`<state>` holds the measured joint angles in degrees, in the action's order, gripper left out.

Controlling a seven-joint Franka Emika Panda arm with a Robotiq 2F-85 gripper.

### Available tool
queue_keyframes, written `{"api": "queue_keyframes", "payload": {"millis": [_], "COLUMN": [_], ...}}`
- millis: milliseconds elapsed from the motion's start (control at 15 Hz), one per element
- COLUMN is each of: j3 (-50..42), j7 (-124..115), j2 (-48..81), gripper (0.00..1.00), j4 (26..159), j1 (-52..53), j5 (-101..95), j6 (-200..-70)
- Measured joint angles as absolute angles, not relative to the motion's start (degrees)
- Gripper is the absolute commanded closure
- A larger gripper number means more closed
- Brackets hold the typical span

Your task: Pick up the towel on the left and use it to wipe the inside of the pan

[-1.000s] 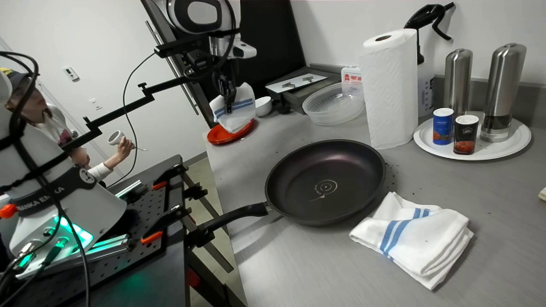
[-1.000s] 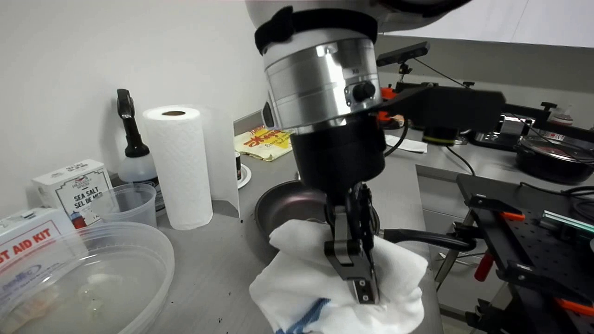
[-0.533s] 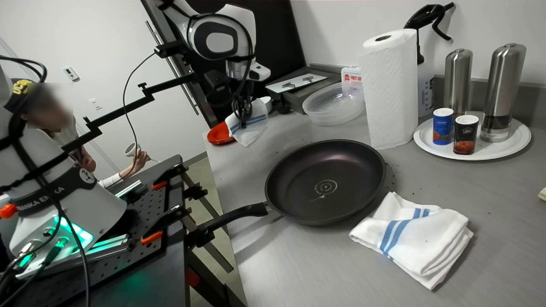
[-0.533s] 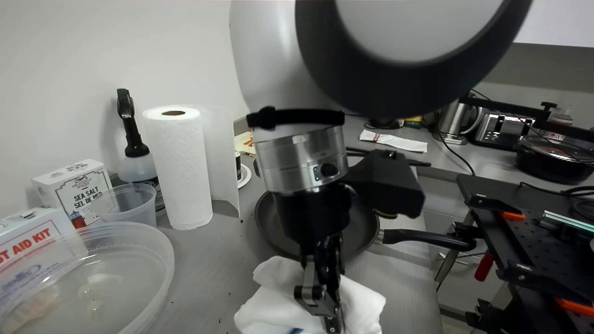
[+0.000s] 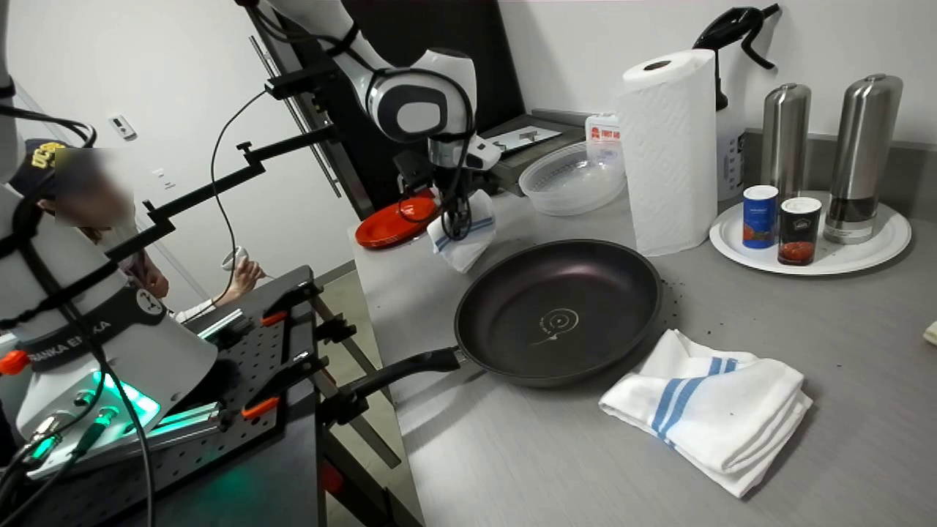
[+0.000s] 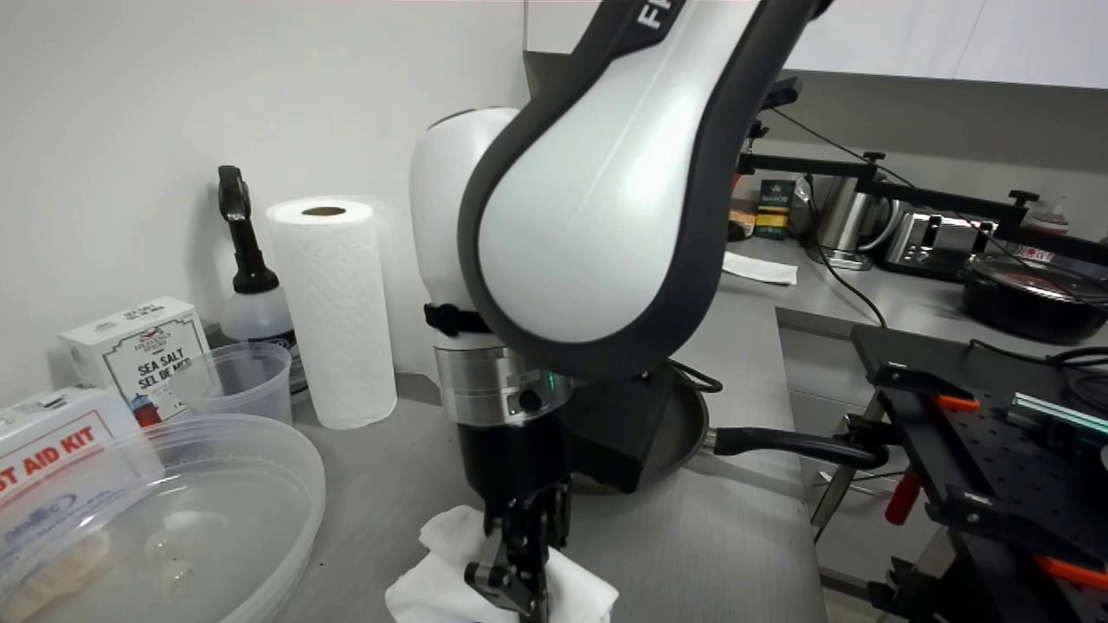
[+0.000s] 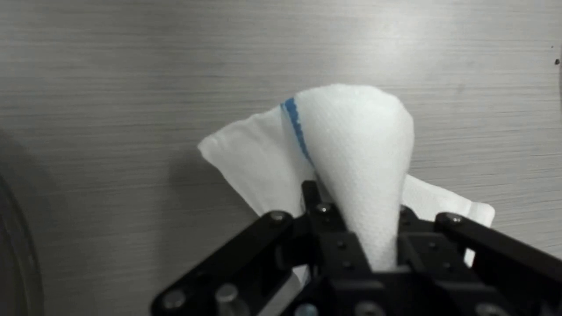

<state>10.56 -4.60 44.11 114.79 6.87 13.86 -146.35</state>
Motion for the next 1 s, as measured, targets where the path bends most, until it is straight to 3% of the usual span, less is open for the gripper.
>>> {"api": "queue_keyframes", "payload": {"millis": [67,133,200,267,400,800,1000], "j3": [10.6,10.6,10.5,10.5,10.4,9.7,8.8], "j7": [-4.6,-4.6,-4.6,-4.6,-4.6,-4.7,-4.8], "j2": [45.0,45.8,46.5,47.0,47.5,46.8,44.7], "gripper": [0.96,0.82,0.56,0.56,0.45,0.0,0.0], "j4": [113.9,113.1,112.4,111.8,111.1,110.2,110.9], "j1": [6.9,6.9,6.9,6.9,6.9,6.4,5.4], "j5": [13.8,13.8,13.8,13.7,13.6,13.5,13.5], "j6": [-146.9,-147.5,-147.9,-148.2,-148.2,-145.8,-141.8]}}
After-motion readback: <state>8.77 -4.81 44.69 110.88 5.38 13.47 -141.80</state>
